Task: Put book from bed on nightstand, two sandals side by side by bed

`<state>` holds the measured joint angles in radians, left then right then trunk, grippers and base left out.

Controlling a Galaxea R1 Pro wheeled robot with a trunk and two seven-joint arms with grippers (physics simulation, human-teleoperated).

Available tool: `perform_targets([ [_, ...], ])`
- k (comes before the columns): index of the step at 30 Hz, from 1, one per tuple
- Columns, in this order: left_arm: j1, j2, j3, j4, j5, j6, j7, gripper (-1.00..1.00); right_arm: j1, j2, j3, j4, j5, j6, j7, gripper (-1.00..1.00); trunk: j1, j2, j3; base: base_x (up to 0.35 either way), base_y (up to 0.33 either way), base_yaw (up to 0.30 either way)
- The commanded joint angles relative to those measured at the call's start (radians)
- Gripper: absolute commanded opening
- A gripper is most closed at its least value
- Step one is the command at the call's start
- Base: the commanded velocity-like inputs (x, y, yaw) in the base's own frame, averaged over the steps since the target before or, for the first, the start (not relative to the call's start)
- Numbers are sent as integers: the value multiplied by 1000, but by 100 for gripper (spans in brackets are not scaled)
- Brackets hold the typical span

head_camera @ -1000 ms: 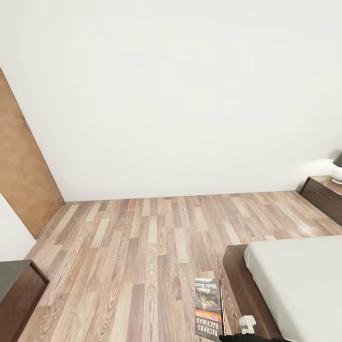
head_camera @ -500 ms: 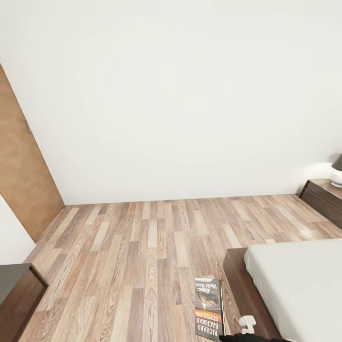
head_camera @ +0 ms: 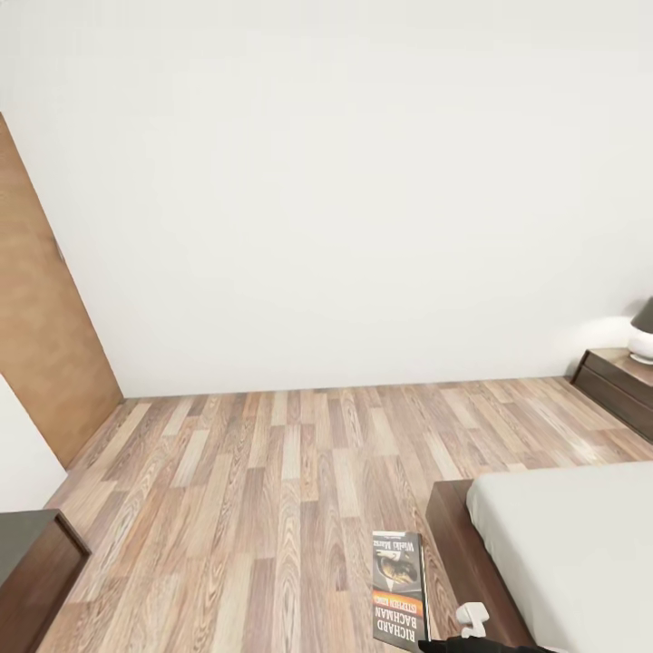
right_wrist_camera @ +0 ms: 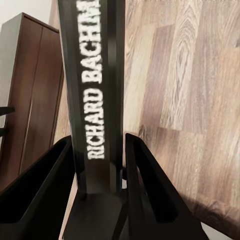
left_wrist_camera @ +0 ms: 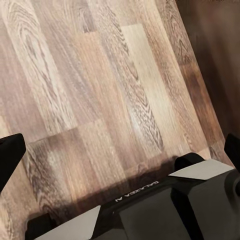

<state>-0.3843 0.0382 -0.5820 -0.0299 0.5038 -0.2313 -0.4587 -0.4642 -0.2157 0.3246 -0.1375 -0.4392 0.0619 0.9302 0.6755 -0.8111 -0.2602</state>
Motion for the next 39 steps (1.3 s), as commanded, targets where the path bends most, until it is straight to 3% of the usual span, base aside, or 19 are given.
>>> perform_targets([
  [1,-1,0,-9,1,8,-3,-3,100,-1,-1,7,-1,-10,6,2,-100,0,-1,0,0,0,0],
  [28,0,-1,-9,1,9,-3,-3,100,-1,-1,7,1,-10,6,2,-100,0,-1,44,0,0,0],
  [39,-1,-1,-9,1,8,-3,-3,100,-1,-1,7,1,-10,7,2,-100,0,-1,46,0,0,0],
])
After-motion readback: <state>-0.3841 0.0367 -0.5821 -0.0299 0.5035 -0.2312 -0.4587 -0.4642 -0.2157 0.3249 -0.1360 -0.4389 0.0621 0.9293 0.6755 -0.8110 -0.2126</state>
